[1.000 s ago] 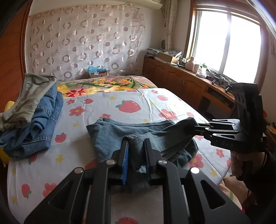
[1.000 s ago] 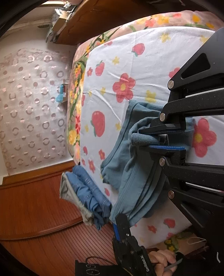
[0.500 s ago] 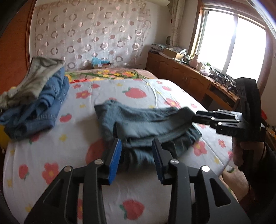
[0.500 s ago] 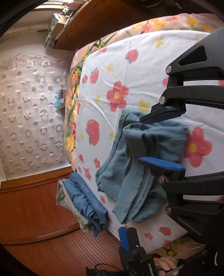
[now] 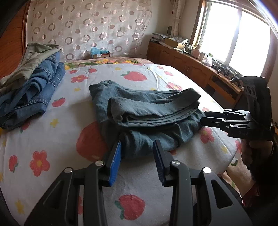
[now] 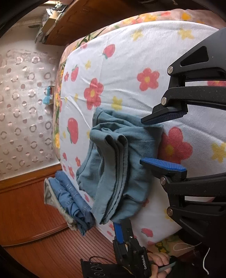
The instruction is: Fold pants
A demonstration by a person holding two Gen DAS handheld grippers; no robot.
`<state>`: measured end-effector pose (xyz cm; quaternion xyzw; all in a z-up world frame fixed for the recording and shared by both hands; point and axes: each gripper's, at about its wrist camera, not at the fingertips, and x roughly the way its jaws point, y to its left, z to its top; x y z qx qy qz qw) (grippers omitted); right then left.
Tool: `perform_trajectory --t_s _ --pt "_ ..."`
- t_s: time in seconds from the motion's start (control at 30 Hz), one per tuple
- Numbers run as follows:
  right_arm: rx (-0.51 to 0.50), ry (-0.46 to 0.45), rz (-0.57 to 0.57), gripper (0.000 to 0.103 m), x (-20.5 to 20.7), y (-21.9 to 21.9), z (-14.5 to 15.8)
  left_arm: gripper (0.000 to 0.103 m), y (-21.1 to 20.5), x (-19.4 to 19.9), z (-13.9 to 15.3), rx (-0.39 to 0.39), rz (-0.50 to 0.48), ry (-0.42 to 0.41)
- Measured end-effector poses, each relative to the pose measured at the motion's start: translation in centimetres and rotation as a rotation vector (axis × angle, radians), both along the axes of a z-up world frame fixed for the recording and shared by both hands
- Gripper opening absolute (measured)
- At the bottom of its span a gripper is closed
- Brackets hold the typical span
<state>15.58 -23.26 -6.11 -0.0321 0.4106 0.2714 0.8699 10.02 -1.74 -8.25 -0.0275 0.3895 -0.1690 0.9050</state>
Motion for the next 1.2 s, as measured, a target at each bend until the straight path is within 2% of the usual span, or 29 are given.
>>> perform_trajectory --t_s 0.07,0.2,0.27,0.37,0.4,0.43,0.6,0.7,0.97,1.1,1.13,1.2 --pt "-0.002 0.007 0.001 0.035 0.1 0.1 -0.3 0.035 0.0 0.2 -0.2 0.005 0.001 0.004" --pt "0.005 0.020 0.009 0.018 0.2 -0.1 -0.5 0.035 0.1 0.4 -0.7 0.022 0.010 0.010" --pt "0.018 0.020 0.015 0.013 0.2 -0.4 -0.4 0.035 0.2 0.4 -0.8 0.009 0.005 0.010" --pt "0.025 0.014 0.028 0.006 0.0 -0.5 -0.3 0.024 0.5 0.5 -0.9 -0.001 0.002 0.009" --pt "0.019 0.001 0.022 0.004 -0.1 -0.6 -0.2 0.015 0.5 0.4 -1.0 0.000 0.001 0.007" --pt "0.015 -0.016 0.009 0.004 -0.2 -0.8 0.0 0.007 0.7 0.3 -0.9 0.005 0.008 -0.003" --pt "0.048 -0.009 0.000 0.003 -0.3 -1.3 0.5 0.006 1.7 -0.7 0.3 -0.047 0.025 -0.032" --pt "0.046 -0.019 0.020 0.003 -0.9 -1.1 1.0 0.006 1.4 -1.4 1.0 -0.026 0.012 -0.047" --pt "0.062 -0.043 0.058 0.003 -3.3 -1.2 2.8 0.007 0.8 -4.2 2.9 -0.038 -0.022 -0.064" --pt "0.059 -0.032 0.069 0.003 -3.9 -1.1 2.7 0.015 0.9 -5.0 3.6 -0.043 -0.029 -0.081" --pt "0.064 -0.029 0.070 0.005 -3.9 -1.0 2.7 0.020 1.0 -5.1 3.7 -0.046 -0.037 -0.090" --pt "0.050 -0.036 0.060 0.011 -4.1 -1.0 2.7 0.025 0.9 -5.1 3.9 -0.022 -0.023 -0.094"
